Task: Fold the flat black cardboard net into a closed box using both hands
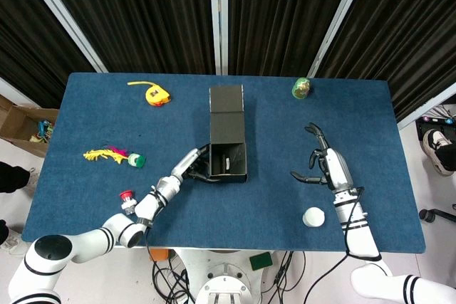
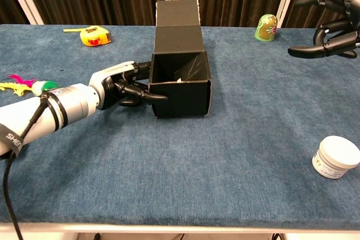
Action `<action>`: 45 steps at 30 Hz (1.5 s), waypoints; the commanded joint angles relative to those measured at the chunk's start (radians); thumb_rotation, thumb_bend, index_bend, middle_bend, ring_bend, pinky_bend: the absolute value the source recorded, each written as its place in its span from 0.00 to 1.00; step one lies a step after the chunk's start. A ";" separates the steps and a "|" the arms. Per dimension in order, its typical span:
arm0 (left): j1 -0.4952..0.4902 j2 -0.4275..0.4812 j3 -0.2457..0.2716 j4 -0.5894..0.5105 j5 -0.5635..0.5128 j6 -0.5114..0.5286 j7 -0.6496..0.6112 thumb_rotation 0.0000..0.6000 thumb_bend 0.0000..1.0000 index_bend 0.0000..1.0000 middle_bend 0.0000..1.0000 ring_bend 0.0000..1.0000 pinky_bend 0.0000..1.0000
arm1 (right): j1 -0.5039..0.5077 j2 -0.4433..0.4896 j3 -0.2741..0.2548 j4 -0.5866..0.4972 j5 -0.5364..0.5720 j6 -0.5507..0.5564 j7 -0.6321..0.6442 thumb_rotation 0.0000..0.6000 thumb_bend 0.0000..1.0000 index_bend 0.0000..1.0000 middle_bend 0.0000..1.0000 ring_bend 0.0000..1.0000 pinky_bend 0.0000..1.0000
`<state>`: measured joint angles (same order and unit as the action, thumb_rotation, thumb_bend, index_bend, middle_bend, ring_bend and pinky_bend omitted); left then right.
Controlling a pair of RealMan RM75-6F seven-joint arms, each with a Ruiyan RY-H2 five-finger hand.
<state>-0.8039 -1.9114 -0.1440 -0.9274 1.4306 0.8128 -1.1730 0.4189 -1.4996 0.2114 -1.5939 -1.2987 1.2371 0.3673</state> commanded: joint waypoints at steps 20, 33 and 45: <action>0.051 0.250 0.034 -0.421 0.045 0.097 0.146 1.00 0.10 0.56 0.57 0.68 0.97 | 0.522 -0.340 0.373 0.316 0.728 -0.382 -0.311 1.00 0.05 0.00 0.20 0.69 1.00; 0.030 0.188 0.000 -0.307 -0.084 -0.016 0.258 1.00 0.10 0.52 0.53 0.67 0.97 | 0.511 -0.168 0.319 -0.030 0.652 -0.412 -0.389 1.00 0.00 0.00 0.27 0.73 1.00; 0.045 0.140 -0.023 -0.259 -0.184 -0.046 0.436 1.00 0.10 0.40 0.42 0.68 0.97 | 0.583 -0.040 0.102 -0.193 0.646 -0.301 -0.746 1.00 0.00 0.10 0.29 0.74 1.00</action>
<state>-0.7636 -1.7620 -0.1643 -1.1932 1.2646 0.7704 -0.7744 0.9714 -1.5589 0.3624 -1.7616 -0.6417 0.8812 -0.2960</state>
